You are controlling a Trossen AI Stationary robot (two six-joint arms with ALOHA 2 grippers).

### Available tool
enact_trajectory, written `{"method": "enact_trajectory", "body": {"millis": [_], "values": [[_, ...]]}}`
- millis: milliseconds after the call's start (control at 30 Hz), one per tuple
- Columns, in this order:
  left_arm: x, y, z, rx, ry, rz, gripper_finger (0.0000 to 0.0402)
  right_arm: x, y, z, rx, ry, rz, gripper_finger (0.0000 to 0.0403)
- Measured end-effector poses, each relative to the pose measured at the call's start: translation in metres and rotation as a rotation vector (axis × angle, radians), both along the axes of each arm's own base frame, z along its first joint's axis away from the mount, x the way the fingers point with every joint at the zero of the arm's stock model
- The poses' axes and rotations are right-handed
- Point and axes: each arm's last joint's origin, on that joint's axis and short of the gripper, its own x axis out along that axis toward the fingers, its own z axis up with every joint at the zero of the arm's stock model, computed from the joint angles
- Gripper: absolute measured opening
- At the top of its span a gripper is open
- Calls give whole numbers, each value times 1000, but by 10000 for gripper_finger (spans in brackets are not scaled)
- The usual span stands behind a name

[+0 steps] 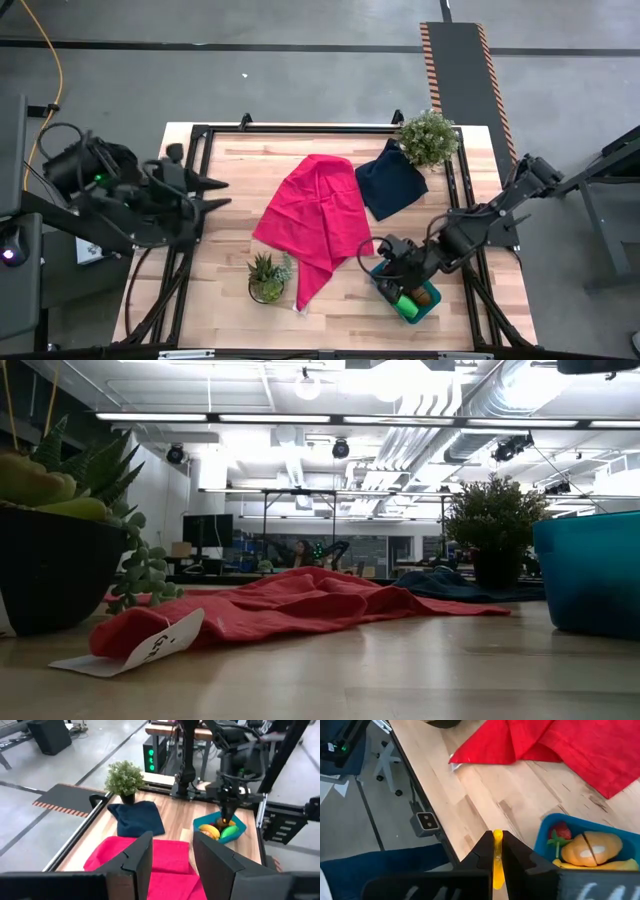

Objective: Pick and placing Produce into tupperware
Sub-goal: Put the yellow corn into the blue bin

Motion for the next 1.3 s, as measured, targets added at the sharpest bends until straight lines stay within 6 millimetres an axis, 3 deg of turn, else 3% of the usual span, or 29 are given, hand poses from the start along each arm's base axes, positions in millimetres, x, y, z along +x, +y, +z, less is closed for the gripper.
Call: {"method": "enact_trajectory", "body": {"millis": [300, 500, 767, 900, 1300], "values": [[-32, 28, -33, -63, -150, -11, 129, 10, 7, 5, -34, 120, -73, 3], [-50, 42, -81, -168, -333, -115, 129, 13, 9, 9, -37, 178, -130, 3], [-73, 60, -151, -281, -562, -228, 129, 0, 3, 0, -66, 370, -217, 3], [-83, 68, -176, -327, -637, -249, 129, -2, 1, -3, -69, 420, -230, 3], [-93, 78, -211, -346, -668, -241, 129, 12, 12, -31, -59, 569, -209, 3]]}}
